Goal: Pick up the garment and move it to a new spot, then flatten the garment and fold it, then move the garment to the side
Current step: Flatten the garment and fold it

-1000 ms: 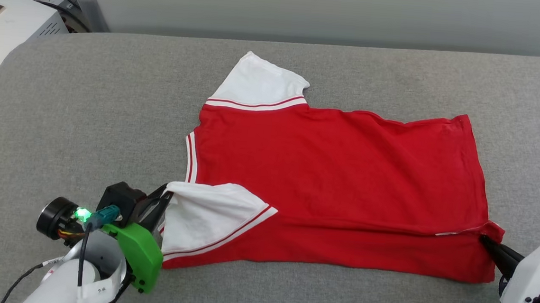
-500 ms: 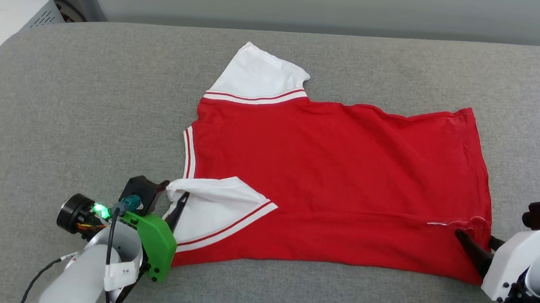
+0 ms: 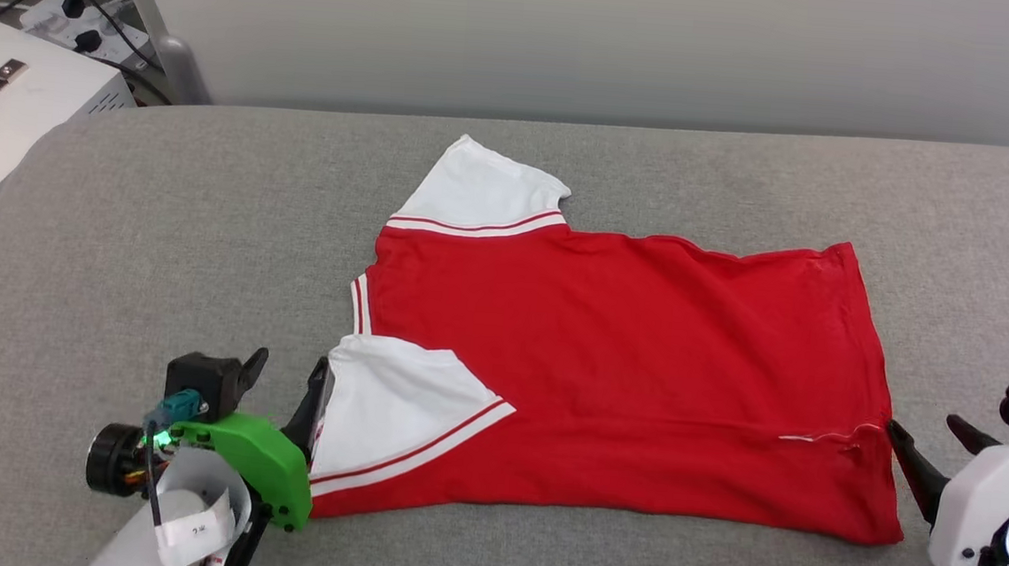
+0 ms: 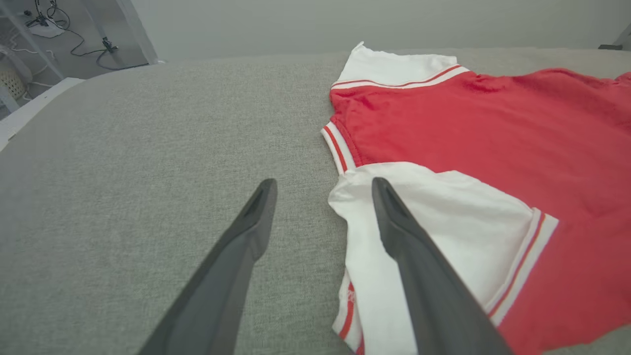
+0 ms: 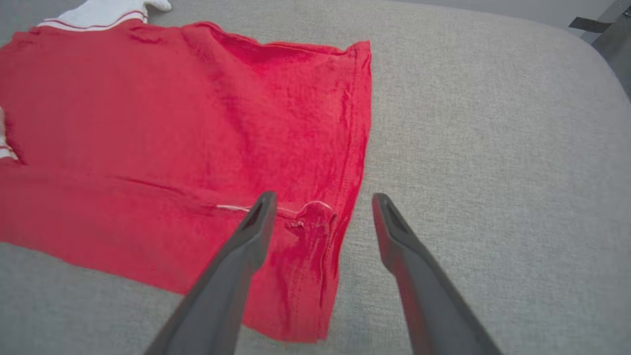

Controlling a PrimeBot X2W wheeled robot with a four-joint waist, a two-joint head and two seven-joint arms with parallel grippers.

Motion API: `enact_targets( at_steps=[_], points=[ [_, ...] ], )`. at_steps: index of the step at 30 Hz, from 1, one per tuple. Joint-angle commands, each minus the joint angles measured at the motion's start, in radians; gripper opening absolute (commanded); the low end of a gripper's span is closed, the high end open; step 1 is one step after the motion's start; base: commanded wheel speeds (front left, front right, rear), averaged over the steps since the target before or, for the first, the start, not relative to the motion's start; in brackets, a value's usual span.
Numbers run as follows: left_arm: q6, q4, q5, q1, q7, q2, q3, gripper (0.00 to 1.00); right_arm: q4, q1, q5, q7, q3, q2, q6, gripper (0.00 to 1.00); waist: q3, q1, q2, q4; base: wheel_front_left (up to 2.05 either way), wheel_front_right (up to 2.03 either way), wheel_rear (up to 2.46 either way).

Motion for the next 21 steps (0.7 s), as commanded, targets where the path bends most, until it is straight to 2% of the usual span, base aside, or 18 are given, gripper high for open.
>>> enact_targets(
  at_steps=[1,7,12,16,21],
  points=[
    [0.014,-0.016,-0.018,0.029,-0.002,-0.006,0.013,1.0,-0.016,0.03,-0.014,0.014,-0.019,0.011,-0.008,1.0,-0.023,0.0,0.0109,-0.001,0.0,0.0,0.0],
    [0.064,-0.13,-0.092,0.141,0.077,0.005,0.05,1.0,-0.096,0.117,-0.047,0.121,-0.127,0.089,-0.008,1.0,-0.037,0.0,0.0109,-0.008,0.0,0.0,0.0],
    [0.088,-0.255,-0.132,0.241,0.249,0.047,0.019,1.0,-0.183,0.176,-0.067,0.229,-0.192,0.173,-0.008,1.0,-0.023,0.0,0.0109,-0.014,0.0,0.0,0.0],
    [0.118,-0.347,-0.151,0.285,0.359,0.079,0.005,1.0,-0.25,0.197,-0.085,0.265,-0.228,0.227,-0.008,1.0,-0.002,0.0,0.0109,-0.018,0.0,0.0,0.0],
    [0.17,-0.38,-0.122,0.286,0.4,0.099,0.0,1.0,-0.29,0.205,-0.104,0.278,-0.236,0.256,-0.008,1.0,0.028,0.0,0.0109,-0.031,0.0,0.0,0.0]
  ],
)
